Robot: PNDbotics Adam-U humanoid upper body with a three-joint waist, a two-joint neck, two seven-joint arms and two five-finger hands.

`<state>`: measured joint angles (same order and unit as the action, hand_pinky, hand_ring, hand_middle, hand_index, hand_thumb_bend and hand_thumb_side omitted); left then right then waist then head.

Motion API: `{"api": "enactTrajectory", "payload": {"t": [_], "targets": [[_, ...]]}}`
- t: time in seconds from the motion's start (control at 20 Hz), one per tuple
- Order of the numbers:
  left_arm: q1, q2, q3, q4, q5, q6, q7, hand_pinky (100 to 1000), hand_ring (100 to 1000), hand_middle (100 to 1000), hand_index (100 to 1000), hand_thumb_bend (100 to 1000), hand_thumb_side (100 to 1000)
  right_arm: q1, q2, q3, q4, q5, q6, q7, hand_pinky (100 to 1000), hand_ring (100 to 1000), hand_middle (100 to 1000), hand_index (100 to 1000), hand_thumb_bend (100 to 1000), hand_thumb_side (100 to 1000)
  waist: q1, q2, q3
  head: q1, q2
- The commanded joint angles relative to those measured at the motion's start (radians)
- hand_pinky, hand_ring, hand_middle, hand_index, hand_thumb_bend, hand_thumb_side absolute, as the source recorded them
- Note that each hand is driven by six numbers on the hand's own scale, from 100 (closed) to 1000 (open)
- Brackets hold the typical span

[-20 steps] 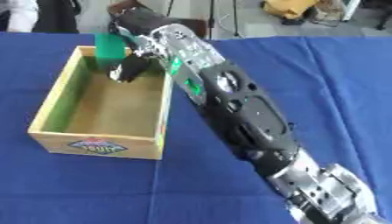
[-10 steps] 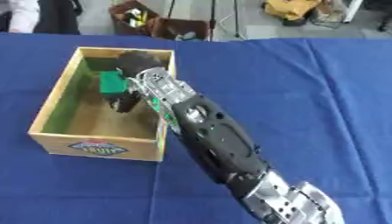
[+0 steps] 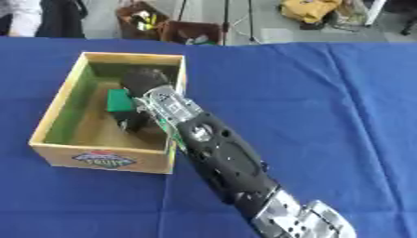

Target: Pick up objects on the table and place them in the box.

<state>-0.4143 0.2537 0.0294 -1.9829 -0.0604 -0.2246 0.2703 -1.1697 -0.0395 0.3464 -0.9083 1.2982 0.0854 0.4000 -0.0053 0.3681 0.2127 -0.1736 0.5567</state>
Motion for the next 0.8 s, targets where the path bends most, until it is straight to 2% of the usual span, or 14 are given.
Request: {"api": "enactTrajectory", "payload": {"t": [0.05, 0.15, 0.25, 0.4, 0.5, 0.8], "targets": [[-0.012, 0.007, 0.000, -0.017, 0.001, 0.000, 0.000, 546, 711, 873, 825, 100, 960, -0.019, 0.000, 0.002, -0.022, 0.032, 0.001, 0.021, 817, 909, 825, 897, 209, 771, 0.004, -0.018, 0.004, -0.002, -0.011], [-0.012, 0.007, 0.000, -0.017, 0.000, 0.000, -0.001, 545, 711, 874, 825, 100, 961, -0.021, -0.003, -0.001, -0.033, 0.048, 0.010, 0.017, 834, 932, 846, 926, 352, 838, 0.003, -0.017, 0.004, -0.001, -0.010], [-0.011, 0.006, 0.000, -0.017, 0.000, 0.001, -0.002, 545, 711, 874, 825, 100, 962, -0.024, -0.007, -0.006, -0.045, 0.057, 0.021, 0.006, 840, 938, 857, 937, 453, 874, 0.003, -0.016, 0.003, 0.001, -0.008], [-0.010, 0.005, 0.000, -0.017, 0.000, 0.002, -0.001, 545, 712, 875, 826, 100, 962, -0.029, -0.015, -0.013, -0.060, 0.067, 0.041, -0.020, 841, 938, 855, 940, 537, 900, 0.002, -0.015, 0.003, 0.003, -0.007], [-0.010, 0.005, 0.001, -0.017, 0.000, 0.002, -0.001, 545, 712, 875, 826, 100, 962, -0.031, -0.020, -0.019, -0.067, 0.059, 0.049, -0.032, 843, 938, 854, 944, 570, 913, 0.002, -0.015, 0.002, 0.006, -0.005], [-0.006, 0.006, 0.001, -0.017, -0.003, 0.006, -0.002, 544, 712, 876, 825, 100, 963, -0.045, -0.048, -0.035, -0.147, -0.039, 0.067, -0.066, 844, 917, 815, 927, 557, 951, 0.001, -0.015, 0.000, 0.015, 0.000]]}}
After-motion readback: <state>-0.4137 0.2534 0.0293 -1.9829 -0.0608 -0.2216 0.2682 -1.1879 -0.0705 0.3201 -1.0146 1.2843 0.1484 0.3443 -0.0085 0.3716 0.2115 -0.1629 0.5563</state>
